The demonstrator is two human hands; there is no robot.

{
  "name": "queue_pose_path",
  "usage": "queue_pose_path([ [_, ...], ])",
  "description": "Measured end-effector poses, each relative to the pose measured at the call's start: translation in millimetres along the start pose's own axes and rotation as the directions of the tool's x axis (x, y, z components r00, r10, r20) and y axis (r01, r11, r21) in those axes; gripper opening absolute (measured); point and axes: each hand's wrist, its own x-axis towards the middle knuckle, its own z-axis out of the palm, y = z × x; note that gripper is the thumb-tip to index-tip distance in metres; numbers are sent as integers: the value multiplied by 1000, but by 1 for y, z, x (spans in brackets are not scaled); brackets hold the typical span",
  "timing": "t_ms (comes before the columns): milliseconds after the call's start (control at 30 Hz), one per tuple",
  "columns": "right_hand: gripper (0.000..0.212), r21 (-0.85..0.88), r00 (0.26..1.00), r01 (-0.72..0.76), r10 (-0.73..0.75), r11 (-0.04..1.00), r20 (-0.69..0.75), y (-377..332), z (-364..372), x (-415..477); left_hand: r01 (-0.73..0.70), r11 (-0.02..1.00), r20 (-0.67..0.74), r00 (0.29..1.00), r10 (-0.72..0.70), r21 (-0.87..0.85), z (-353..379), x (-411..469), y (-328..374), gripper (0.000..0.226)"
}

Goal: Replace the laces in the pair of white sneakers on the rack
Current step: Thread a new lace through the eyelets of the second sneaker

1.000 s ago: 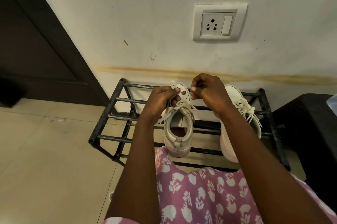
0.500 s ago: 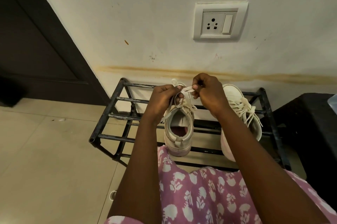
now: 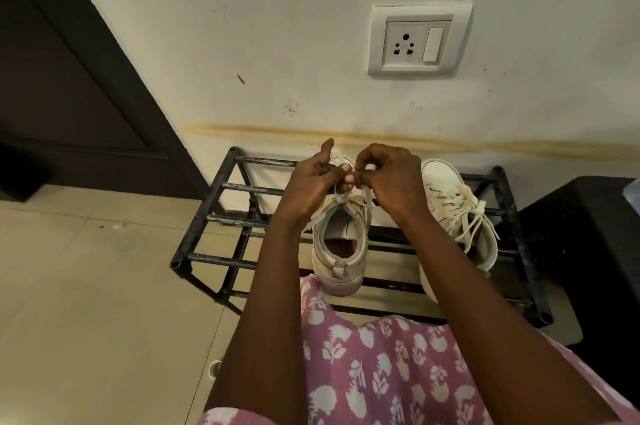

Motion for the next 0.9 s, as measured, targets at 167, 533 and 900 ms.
queue_pose_path([
  [167, 12, -171, 973, 88, -122, 981, -198, 3, 15, -9, 49, 998, 37, 998, -48, -28, -5, -6, 0, 16],
  [533, 18, -467, 974, 161, -216, 869, -66, -1, 16, -14, -9, 921, -19, 1000, 18, 390, -7, -7, 2, 11],
  [900, 26, 359, 872, -460, 338, 812, 353, 2, 1, -5, -206, 891, -62, 966, 252, 404, -1, -8, -3, 36],
])
